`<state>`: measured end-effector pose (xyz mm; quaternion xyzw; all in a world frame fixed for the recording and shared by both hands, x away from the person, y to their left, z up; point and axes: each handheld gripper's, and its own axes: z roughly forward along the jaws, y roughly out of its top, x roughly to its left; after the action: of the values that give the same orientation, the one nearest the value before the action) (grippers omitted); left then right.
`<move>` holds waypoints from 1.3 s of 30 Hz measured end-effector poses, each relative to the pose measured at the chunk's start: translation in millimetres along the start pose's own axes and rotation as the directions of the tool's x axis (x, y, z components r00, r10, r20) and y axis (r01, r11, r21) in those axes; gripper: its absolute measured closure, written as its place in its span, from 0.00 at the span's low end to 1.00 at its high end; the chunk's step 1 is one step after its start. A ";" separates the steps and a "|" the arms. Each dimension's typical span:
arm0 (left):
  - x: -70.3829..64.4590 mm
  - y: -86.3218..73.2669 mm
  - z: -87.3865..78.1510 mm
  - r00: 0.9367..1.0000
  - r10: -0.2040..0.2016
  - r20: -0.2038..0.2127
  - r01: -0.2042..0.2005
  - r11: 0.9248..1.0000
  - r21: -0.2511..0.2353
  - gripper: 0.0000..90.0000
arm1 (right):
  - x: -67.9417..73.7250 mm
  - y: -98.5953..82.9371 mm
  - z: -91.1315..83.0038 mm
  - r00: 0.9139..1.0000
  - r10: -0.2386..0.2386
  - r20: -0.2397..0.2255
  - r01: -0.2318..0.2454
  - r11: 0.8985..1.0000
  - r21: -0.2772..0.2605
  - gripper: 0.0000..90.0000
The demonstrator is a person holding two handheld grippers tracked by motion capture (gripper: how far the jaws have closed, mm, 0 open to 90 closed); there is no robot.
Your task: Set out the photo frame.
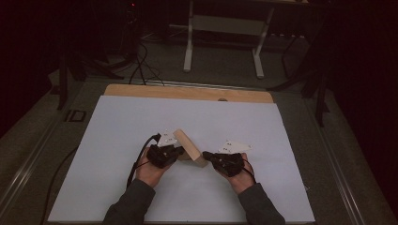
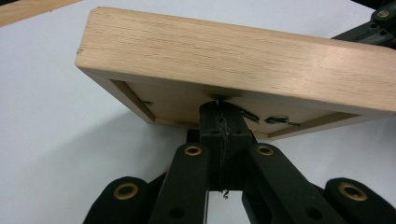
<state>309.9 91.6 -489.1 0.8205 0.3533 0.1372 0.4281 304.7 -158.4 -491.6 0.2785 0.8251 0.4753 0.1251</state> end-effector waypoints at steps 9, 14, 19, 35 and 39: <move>-4.7 0.3 -1.3 1.000 0.015 0.002 -0.015 1.000 0.007 1.00 | 7.4 1.9 0.6 1.000 -0.018 -0.014 0.018 1.000 0.007 1.00; -6.1 -0.3 -0.5 1.000 0.022 0.003 -0.022 1.000 0.013 1.00 | 11.3 2.9 1.4 0.999 -0.025 -0.020 0.026 1.000 0.006 1.00; -4.2 -0.4 0.3 1.000 0.018 0.003 -0.018 1.000 0.010 1.00 | 14.2 3.7 3.0 0.999 -0.027 -0.026 0.027 1.000 0.006 1.00; 0.9 -1.0 6.5 1.000 -0.014 0.011 0.014 1.000 0.002 1.00 | 22.3 6.5 8.9 0.998 -0.044 -0.044 0.044 0.999 0.006 1.00; 2.6 -1.0 6.8 1.000 -0.023 0.016 0.023 1.000 0.004 1.00 | 23.8 7.4 10.6 0.998 -0.045 -0.049 0.045 0.999 0.006 1.00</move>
<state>314.8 89.7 -494.2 0.8181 0.3594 0.1249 0.4311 292.8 -134.1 -489.3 0.2487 0.8357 0.4761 0.1145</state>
